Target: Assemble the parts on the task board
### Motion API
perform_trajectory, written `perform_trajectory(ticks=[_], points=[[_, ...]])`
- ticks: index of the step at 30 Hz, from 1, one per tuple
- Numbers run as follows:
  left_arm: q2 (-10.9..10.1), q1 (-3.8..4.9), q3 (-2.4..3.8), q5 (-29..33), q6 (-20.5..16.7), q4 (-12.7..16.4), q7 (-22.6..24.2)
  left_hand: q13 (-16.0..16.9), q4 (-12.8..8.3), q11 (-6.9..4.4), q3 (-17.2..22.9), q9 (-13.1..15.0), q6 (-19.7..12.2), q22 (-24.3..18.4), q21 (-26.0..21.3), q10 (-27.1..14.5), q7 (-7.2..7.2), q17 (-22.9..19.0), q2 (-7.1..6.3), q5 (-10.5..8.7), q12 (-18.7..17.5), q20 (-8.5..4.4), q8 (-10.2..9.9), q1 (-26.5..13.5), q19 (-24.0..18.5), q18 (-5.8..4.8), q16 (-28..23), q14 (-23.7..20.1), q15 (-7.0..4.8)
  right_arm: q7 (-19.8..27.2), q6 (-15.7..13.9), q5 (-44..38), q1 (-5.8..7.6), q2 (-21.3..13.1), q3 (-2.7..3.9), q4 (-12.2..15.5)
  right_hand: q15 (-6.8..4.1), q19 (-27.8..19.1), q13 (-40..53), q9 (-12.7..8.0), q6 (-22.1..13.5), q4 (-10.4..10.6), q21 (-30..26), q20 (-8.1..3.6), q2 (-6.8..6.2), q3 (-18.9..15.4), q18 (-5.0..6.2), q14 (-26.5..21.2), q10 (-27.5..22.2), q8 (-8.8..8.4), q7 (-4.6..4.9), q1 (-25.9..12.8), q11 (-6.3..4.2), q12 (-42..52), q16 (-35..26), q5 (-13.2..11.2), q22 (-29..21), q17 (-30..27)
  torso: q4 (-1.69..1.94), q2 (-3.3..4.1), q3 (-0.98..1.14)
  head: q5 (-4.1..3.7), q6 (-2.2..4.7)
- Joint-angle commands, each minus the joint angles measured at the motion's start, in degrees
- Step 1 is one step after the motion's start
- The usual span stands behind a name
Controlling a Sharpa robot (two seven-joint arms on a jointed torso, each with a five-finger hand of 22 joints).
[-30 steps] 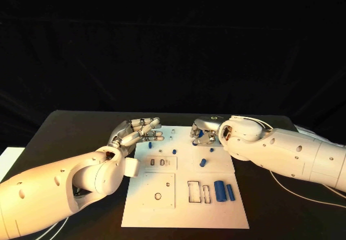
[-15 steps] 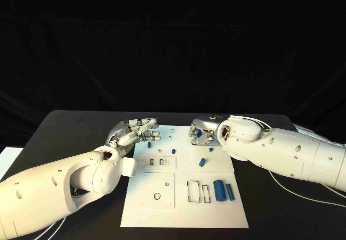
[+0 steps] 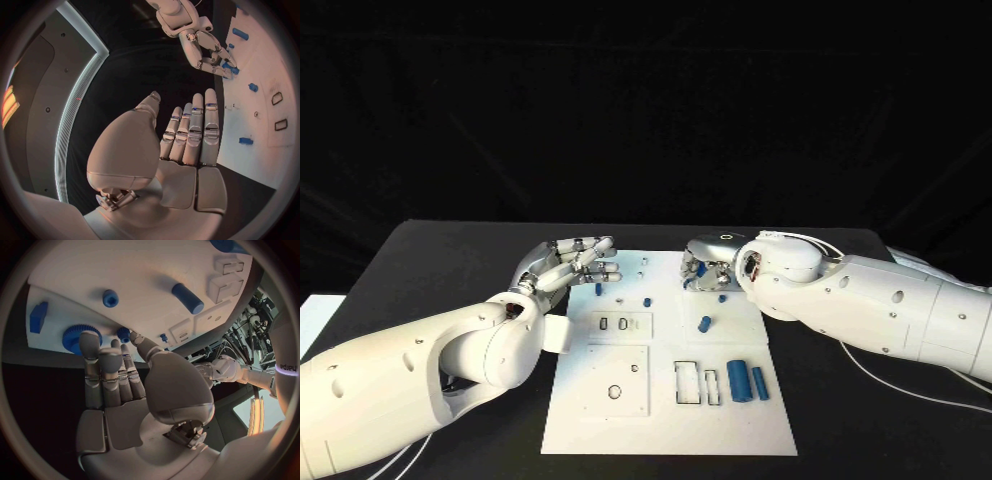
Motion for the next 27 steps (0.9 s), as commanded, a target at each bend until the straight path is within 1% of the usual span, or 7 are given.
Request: perform_trajectory(ticks=[1, 6, 8, 11, 15, 21, 27], points=[[0.13, 0.08, 0.05, 0.1, 1.34, 0.1, 0.07, -0.03, -0.35, 0.22, -0.03, 0.0, 0.33, -0.09, -0.28, -0.21, 0.21, 0.09, 0.58, -0.37, -0.23, -0.04, -0.32, 0.1, 0.42, 0.56, -0.23, 0.29, 0.03, -1.08, 1.29, -1.79, -0.03, 0.11, -0.01, -0.27, 0.34, -0.36, -0.01, 0.04, 0.24, 0.02, 0.42, 0.13, 0.33, 0.61, -0.34, -0.15, -0.38, -0.07, 0.35, 1.05, 0.01, -0.06, 0.25, 0.19, 0.17, -0.06, 0.08, 0.05, -0.01, -0.07, -0.02], [0.15, 0.08, 0.05, 0.1, 1.48, 0.18, -0.2, -0.03, -0.35, 0.22, -0.03, 0.0, 0.33, -0.09, -0.28, -0.21, 0.21, 0.09, 0.58, -0.37, -0.23, -0.04, -0.32, 0.1, 0.42, 0.56, -0.23, 0.29, 0.03, -0.49, 1.6, -1.98, -0.06, 0.35, -0.01, -0.56, 0.26, -0.4, 0.04, 0.18, 1.23, 0.32, 0.8, 0.09, 1.07, 1.62, -0.33, -0.22, 0.18, 0.22, 0.03, 1.58, -0.18, 0.29, 0.46, 0.03, 0.46, 0.0, 0.06, 0.02, -0.02, -0.08, -0.14], [0.16, 0.08, 0.05, 0.1, 1.46, 0.16, -0.34, -0.03, -0.5, 0.24, -0.05, 0.0, 0.33, -0.13, -0.36, -0.28, 0.22, 0.14, 0.6, -0.38, -0.27, -0.04, -0.33, 0.17, 0.46, 0.56, -0.3, 0.3, 0.04, -0.21, 1.87, -2.02, -0.07, 0.42, -0.01, -0.65, 0.15, -0.4, 0.07, 0.24, 1.76, 0.46, 0.98, 0.03, 1.34, 2.09, -0.33, -0.19, 0.7, 0.36, -0.15, 1.76, -0.33, 0.49, 0.71, -0.05, 0.6, 0.25, 0.09, 0.05, -0.05, -0.12, 0.11], [0.16, 0.08, 0.05, 0.1, 1.43, 0.12, -0.51, -0.02, -0.69, 0.25, -0.03, 0.0, 0.35, -0.18, -0.45, -0.33, 0.24, 0.19, 0.73, -0.36, -0.3, -0.03, -0.33, 0.3, 0.52, 0.56, -0.39, 0.33, 0.05, 0.09, 2.26, -2.03, -0.09, 0.48, -0.01, -0.8, 0.0, -0.35, 0.08, 0.31, 2.39, 0.64, 1.29, -0.1, 1.67, 2.76, -0.36, -0.14, 1.44, 0.49, -0.36, 1.99, -0.55, 0.72, 1.02, -0.22, 0.89, 0.53, 0.12, 0.08, -0.04, -0.12, 0.09], [0.16, 0.07, 0.05, 0.1, 1.44, 0.07, -0.63, -0.01, -0.91, 0.26, 0.01, 0.0, 0.36, -0.24, -0.55, -0.35, 0.25, 0.26, 0.89, -0.36, -0.31, -0.03, -0.33, 0.43, 0.6, 0.57, -0.49, 0.37, 0.04, 0.39, 2.62, -1.75, -0.1, 0.53, -0.01, -1.1, -0.15, -0.35, 0.06, 0.35, 2.92, 0.77, 1.59, -0.24, 1.86, 3.52, -0.39, -0.09, 2.18, 0.53, -0.55, 2.24, -0.74, 0.89, 1.32, -0.41, 1.14, 0.79, 0.1, 0.07, -0.05, -0.17, -0.23], [0.2, 0.07, 0.05, 0.1, 1.51, -0.02, -0.73, -0.01, -1.08, 0.26, 0.05, 0.0, 0.38, -0.28, -0.62, -0.35, 0.26, 0.32, 1.02, -0.36, -0.31, -0.03, -0.33, 0.54, 0.66, 0.57, -0.56, 0.41, 0.04, 1.08, 2.67, -1.03, -0.14, 0.76, -0.02, -1.24, -0.2, -0.37, 0.01, 0.31, 3.07, 0.99, 1.81, -0.33, 1.46, 3.77, -0.41, -0.07, 2.5, 0.39, -0.52, 2.0, -0.8, 0.83, 1.55, -0.95, 1.31, 0.96, 0.1, 0.13, -0.08, -0.15, -0.43], [0.22, 0.07, 0.05, 0.1, 1.56, -0.06, -0.81, -0.01, -1.08, 0.26, 0.05, 0.0, 0.38, -0.28, -0.62, -0.35, 0.26, 0.32, 1.02, -0.36, -0.31, -0.03, -0.33, 0.54, 0.66, 0.57, -0.56, 0.41, 0.04, 1.14, 3.22, -0.69, -0.17, 1.11, -0.02, -1.55, -0.18, -0.42, -0.02, 0.24, 2.93, 1.26, 1.91, -0.33, 1.0, 3.75, -0.44, -0.09, 2.49, 0.17, -0.44, 1.64, -0.74, 0.68, 1.61, -1.25, 1.36, 0.93, 0.14, 0.14, -0.07, -0.13, -0.44]])
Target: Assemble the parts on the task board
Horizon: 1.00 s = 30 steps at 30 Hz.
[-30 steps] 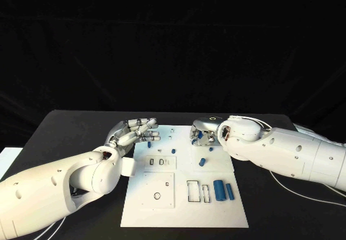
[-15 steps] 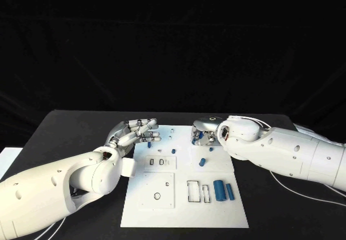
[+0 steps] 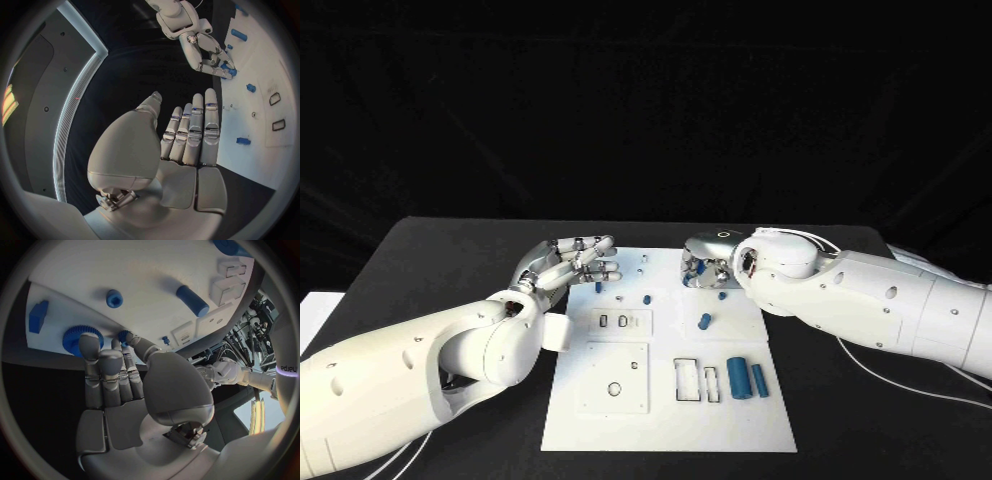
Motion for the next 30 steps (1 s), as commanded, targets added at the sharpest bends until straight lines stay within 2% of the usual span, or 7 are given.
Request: perform_trajectory(ticks=[1, 11, 14, 16, 21, 24, 30], points=[[0.13, 0.07, 0.05, 0.09, 1.22, 0.05, 0.03, 0.0, -0.28, 0.05, -0.11, 0.01, 0.16, -0.1, -0.28, -0.14, 0.04, 0.1, 0.41, -0.36, -0.31, -0.03, -0.33, -0.07, 0.24, 0.57, -0.22, 0.41, 0.04, 0.69, 2.21, 0.15, -0.18, 0.35, -0.13, -0.5, -0.17, -0.23, -0.01, -0.04, 0.17, 0.31, 0.41, -0.12, -0.87, 0.2, -0.44, -0.09, 0.4, 0.06, 0.2, -0.22, 0.11, -0.04, 0.4, -0.34, 0.08, 0.01, 0.02, -0.01, -0.02, 0.05, -0.1], [0.07, 0.07, 0.05, 0.09, 1.21, 0.12, -0.03, 0.0, -0.45, 0.05, -0.08, 0.01, 0.17, -0.14, -0.36, -0.15, 0.05, 0.15, 0.54, -0.36, -0.31, -0.04, -0.33, 0.03, 0.3, 0.57, -0.3, 0.44, 0.04, 0.9, 3.81, 0.62, -0.53, 1.27, -0.16, -1.97, -0.17, -0.22, 0.0, -0.04, 0.27, 0.43, 0.49, -0.12, -0.72, 0.43, -0.45, -0.09, 0.47, 0.06, 0.16, -0.15, 0.08, -0.08, 0.5, -0.2, 0.17, 0.1, 0.04, 0.06, -0.02, 0.13, -0.34], [0.07, 0.07, 0.05, 0.09, 1.13, 0.13, -0.06, 0.0, -0.53, 0.06, -0.07, 0.0, 0.16, -0.16, -0.4, -0.17, 0.08, 0.17, 0.6, -0.36, -0.32, -0.04, -0.34, 0.07, 0.32, 0.57, -0.34, 0.44, 0.04, 0.9, 3.57, 0.73, -0.66, 1.4, -0.17, -2.27, -0.19, -0.16, 0.01, -0.03, 0.34, 0.51, 0.61, -0.12, -0.61, 0.58, -0.48, -0.07, 0.54, 0.06, 0.17, -0.1, 0.06, -0.09, 0.63, -0.11, 0.32, 0.25, 0.07, 0.05, -0.01, 0.14, -0.31], [0.07, 0.07, 0.05, 0.09, 1.15, 0.16, -0.09, 0.0, -0.55, 0.07, -0.06, 0.0, 0.16, -0.17, -0.41, -0.17, 0.09, 0.18, 0.62, -0.36, -0.32, -0.03, -0.34, 0.08, 0.33, 0.57, -0.35, 0.44, 0.05, 0.81, 2.84, 0.77, -0.7, 1.43, -0.17, -2.52, -0.23, -0.01, 0.02, -0.01, 0.48, 0.59, 0.86, -0.13, -0.47, 0.83, -0.53, 0.01, 0.69, 0.08, 0.16, 0.0, 0.04, -0.08, 0.96, 0.07, 0.66, 0.68, 0.18, -0.04, 0.01, -0.13, -0.4], [0.01, 0.08, 0.05, 0.09, 1.16, 0.21, -0.12, 0.0, -0.68, 0.1, -0.04, 0.0, 0.17, -0.21, -0.5, -0.2, 0.14, 0.22, 0.75, -0.36, -0.34, -0.02, -0.34, 0.14, 0.35, 0.55, -0.44, 0.42, 0.07, 0.66, -2.3, 0.91, -0.75, 1.21, -0.15, -2.5, -0.55, 1.7, 0.09, 0.05, 1.07, 1.01, 3.21, -0.19, -0.12, 1.95, -1.11, 0.67, 1.89, 0.11, 0.01, 0.34, -0.26, 0.16, 3.43, -0.3, 4.07, 3.81, 0.4, -0.04, -0.21, -0.33, -0.37], [-0.06, 0.08, 0.05, 0.09, 1.12, 0.28, -0.12, 0.0, -0.68, 0.1, -0.04, 0.0, 0.17, -0.21, -0.5, -0.2, 0.14, 0.22, 0.75, -0.36, -0.34, -0.02, -0.34, 0.14, 0.35, 0.55, -0.44, 0.42, 0.07, 0.71, -5.47, 1.11, -0.74, 0.9, -0.08, -1.95, -0.79, 2.67, 0.11, 0.1, 1.42, 0.98, 4.52, -0.19, 0.04, 2.59, -1.43, 0.94, 2.44, 0.19, -0.11, 0.75, -0.45, 0.29, 4.58, -0.53, 5.99, 5.2, 0.31, -0.03, -0.13, -0.17, -0.44], [-0.14, 0.08, 0.05, 0.09, 1.12, 0.46, -0.08, 0.0, -0.68, 0.1, -0.04, 0.0, 0.17, -0.21, -0.5, -0.2, 0.14, 0.22, 0.75, -0.36, -0.34, -0.02, -0.34, 0.14, 0.35, 0.55, -0.44, 0.42, 0.07, 0.98, -11.2, 1.96, -0.67, 0.72, 0.48, -1.02, -0.95, 3.41, 0.1, 0.12, 1.72, 0.84, 5.7, -0.22, -0.07, 3.49, -1.68, 1.06, 2.94, 0.17, -0.14, 1.22, -0.58, 0.31, 5.62, -0.56, 7.56, 6.31, 0.32, -0.04, -0.2, -0.14, -0.02]])
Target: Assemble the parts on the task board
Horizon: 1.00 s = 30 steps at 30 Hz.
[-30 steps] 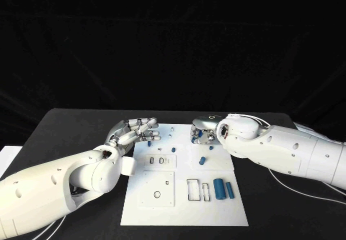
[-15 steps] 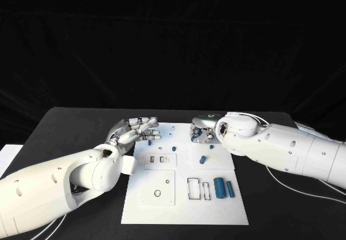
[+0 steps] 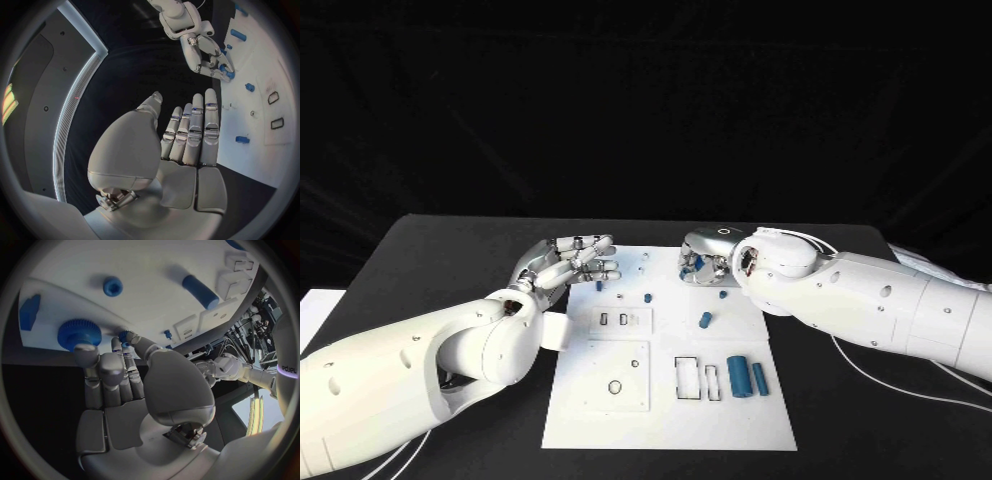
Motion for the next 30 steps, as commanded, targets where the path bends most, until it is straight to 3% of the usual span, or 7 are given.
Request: perform_trajectory(ticks=[1, 8, 14, 22, 30], points=[[0.02, 0.07, 0.05, 0.08, 1.03, 0.25, 0.29, 0.0, -0.29, 0.1, -0.12, 0.0, 0.18, -0.05, -0.29, -0.2, 0.15, 0.06, 0.51, -0.36, -0.34, -0.02, -0.35, -0.11, 0.36, 0.56, -0.16, 0.42, 0.07, 0.14, -6.71, 0.65, 0.12, 0.18, 0.3, 0.38, -0.52, 0.3, 0.08, 0.19, 0.38, -0.03, 0.36, -0.01, 0.22, 0.4, -0.77, 1.07, 0.39, 0.16, -0.01, 0.89, -0.05, 0.12, 0.29, 0.0, 0.19, 0.14, 0.05, 0.01, -0.02, 0.02, 0.28], [-0.27, 0.08, 0.05, 0.08, 1.09, 0.65, 0.33, 0.0, -0.29, 0.1, -0.12, 0.0, 0.18, -0.05, -0.29, -0.2, 0.15, 0.06, 0.51, -0.36, -0.34, -0.02, -0.35, -0.11, 0.36, 0.56, -0.16, 0.42, 0.07, -0.03, -8.87, 1.32, 0.33, 1.36, 0.53, -0.26, -0.49, 0.45, 0.04, 0.16, 0.36, 0.02, 0.74, -0.01, -0.09, 0.7, -0.84, 1.08, 0.39, 0.07, 0.08, 0.82, 0.02, 0.0, 0.69, -0.03, 0.63, 0.52, 0.13, 0.23, -0.07, 0.28, 0.77], [-0.72, 0.25, 0.06, 0.08, 1.11, 1.54, 0.28, 0.01, -0.52, 0.12, -0.08, 0.0, 0.22, -0.11, -0.4, -0.21, 0.17, 0.12, 0.66, -0.36, -0.33, -0.02, -0.33, 0.03, 0.4, 0.56, -0.28, 0.41, 0.08, -0.24, -10.02, 1.41, 0.54, 2.81, 0.65, -1.12, -0.45, 0.48, 0.03, 0.14, 0.32, 0.12, 0.86, 0.01, -0.22, 0.79, -0.86, 1.07, 0.35, 0.02, 0.11, 0.69, 0.06, -0.08, 0.83, -0.13, 0.75, 0.64, 0.61, 0.72, -0.37, 0.06, 1.27], [-1.13, 0.74, 0.06, 0.08, 1.15, 2.57, 0.18, 0.01, -0.52, 0.12, -0.08, 0.0, 0.22, -0.11, -0.4, -0.21, 0.17, 0.12, 0.66, -0.36, -0.33, -0.02, -0.33, 0.03, 0.4, 0.56, -0.28, 0.41, 0.08, -0.15, -9.97, 1.37, 0.66, 5.31, 0.75, -3.85, -0.41, 0.47, 0.01, 0.1, 0.25, 0.22, 1.02, 0.05, -0.57, 0.91, -0.88, 1.05, 0.25, -0.06, 0.13, 0.52, 0.1, -0.21, 1.11, -0.23, 0.89, 0.91, 0.89, 1.41, -0.61, 0.09, 1.7], [-1.3, 0.94, 0.06, 0.08, 1.1, 3.14, 0.12, 0.01, -0.52, 0.12, -0.08, 0.0, 0.22, -0.11, -0.4, -0.21, 0.17, 0.12, 0.66, -0.36, -0.33, -0.02, -0.33, 0.03, 0.4, 0.56, -0.28, 0.41, 0.08, -0.31, -10.04, 1.2, 0.67, 7.23, 0.76, -5.67, -0.38, 0.49, 0.01, 0.09, 0.22, 0.33, 1.13, 0.07, -0.65, 0.98, -0.9, 1.04, 0.2, -0.08, 0.15, 0.41, 0.13, -0.27, 1.23, -0.25, 1.03, 1.03, 1.08, 1.82, -0.62, 0.2, 2.17]])
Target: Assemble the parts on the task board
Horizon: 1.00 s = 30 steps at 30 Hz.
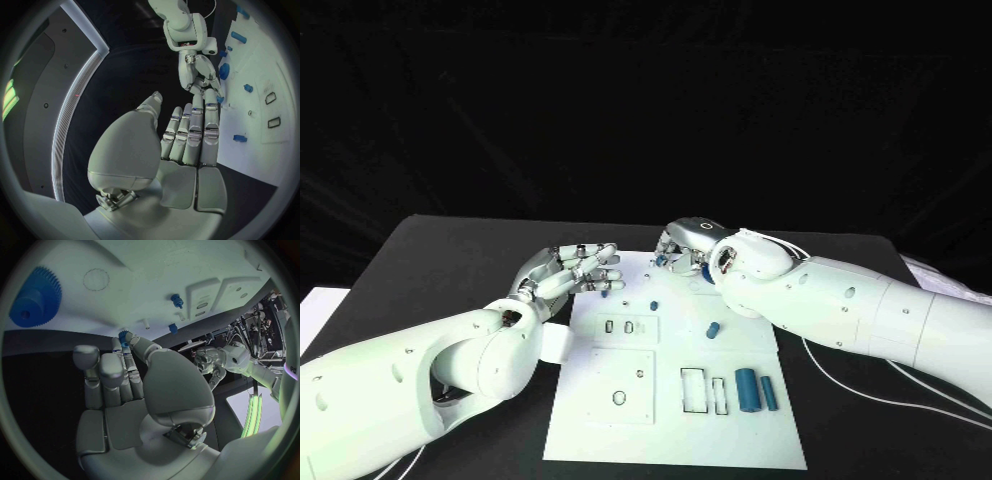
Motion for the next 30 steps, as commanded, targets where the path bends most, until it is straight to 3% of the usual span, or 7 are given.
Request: perform_trajectory(ticks=[1, 24, 30], points=[[-0.04, 0.14, 0.05, 0.08, 1.04, 0.39, 0.23, 0.01, -0.36, 0.12, 0.08, 0.01, 0.22, -0.05, -0.18, -0.2, 0.17, 0.06, 0.68, -0.36, -0.33, -0.02, -0.34, 0.04, 0.4, 0.56, -0.28, 0.41, 0.08, -0.3, -0.83, -0.45, 0.02, 0.56, 0.02, -0.45, -0.39, 0.5, 0.06, 0.06, 0.33, 0.1, 0.2, 0.07, -0.63, 0.3, -0.91, 1.05, 0.22, 0.23, 0.07, -0.15, 0.11, -0.26, 0.36, 0.2, 0.05, 0.05, 0.17, 0.34, -0.06, 0.01, 0.29], [-0.15, 0.38, 0.05, 0.08, 1.03, 0.7, 0.03, 0.01, -0.36, 0.12, 0.08, 0.01, 0.22, -0.05, -0.18, -0.2, 0.17, 0.06, 0.68, -0.36, -0.33, -0.02, -0.34, 0.04, 0.4, 0.56, -0.28, 0.41, 0.08, -1.73, 1.4, -1.67, 0.02, 2.68, 0.02, -2.49, -0.3, 0.33, 0.05, -0.01, 0.11, 0.51, 0.34, 0.16, -0.98, 0.58, -0.89, 0.93, -0.02, 0.12, 0.12, -0.54, 0.19, -0.5, 0.59, -0.15, 0.08, 0.09, 0.26, 0.54, -0.17, 0.26, 0.44], [-0.17, 0.42, 0.05, 0.08, 1.02, 0.64, -0.03, 0.01, -0.56, 0.12, 0.05, 0.01, 0.27, -0.11, -0.31, -0.17, 0.17, 0.13, 0.76, -0.37, -0.31, -0.01, -0.33, 0.08, 0.45, 0.55, -0.4, 0.41, 0.09, -1.76, 1.28, -1.76, 0.02, 2.95, 0.01, -2.83, 0.32, -0.81, -0.08, -0.33, -2.12, 1.04, -0.24, 0.55, -2.55, 0.92, -0.67, 0.42, -2.37, -0.17, 0.93, -1.16, 0.91, -1.19, 0.38, -0.38, -1.19, -0.72, 0.19, 0.55, -0.16, 0.28, 0.37]])
